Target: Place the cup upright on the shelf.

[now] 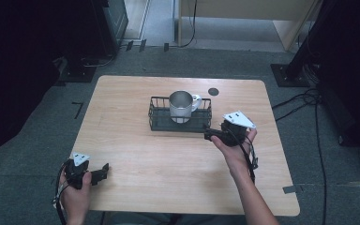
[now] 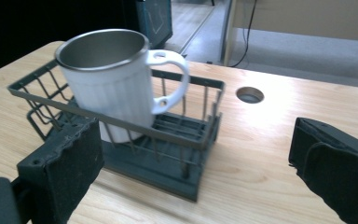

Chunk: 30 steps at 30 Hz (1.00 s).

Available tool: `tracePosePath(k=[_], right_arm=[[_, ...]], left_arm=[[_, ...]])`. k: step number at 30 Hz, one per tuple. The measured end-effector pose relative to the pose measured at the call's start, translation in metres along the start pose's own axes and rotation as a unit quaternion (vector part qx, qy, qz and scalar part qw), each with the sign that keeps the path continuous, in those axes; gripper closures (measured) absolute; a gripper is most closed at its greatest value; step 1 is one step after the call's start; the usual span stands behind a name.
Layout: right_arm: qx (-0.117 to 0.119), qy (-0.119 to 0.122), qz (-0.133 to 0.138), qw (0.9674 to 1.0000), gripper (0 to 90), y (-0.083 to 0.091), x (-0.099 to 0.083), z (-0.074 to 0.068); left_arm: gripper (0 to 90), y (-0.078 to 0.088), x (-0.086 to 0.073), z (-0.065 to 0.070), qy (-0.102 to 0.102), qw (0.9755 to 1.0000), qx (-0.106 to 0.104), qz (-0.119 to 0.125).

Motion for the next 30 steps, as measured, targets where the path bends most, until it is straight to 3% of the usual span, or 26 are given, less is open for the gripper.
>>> tracePosePath(k=[19, 30], right_arm=[[-0.046, -0.018, -0.009, 0.9987, 2.6, 0.034, -0.034, 0.050], [-0.070, -0.038, -0.025, 0.9965, 2.6, 0.049, -0.066, 0.077]], left_arm=[[3.1, 0.000, 0.000, 0.000, -0.002, 1.0000, 0.000, -0.001], [3.1, 0.000, 0.000, 0.000, -0.002, 1.0000, 0.000, -0.002]])
Point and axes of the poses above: each handheld gripper's, and its own axes: y roughly backward along the jaws, x roughly out of its top, z roughly to its right, the point moved 3 cm from there along -y, roughly forward along the jaws, and after that the axes turned 7 degrees about y, right-handed, at the moved point
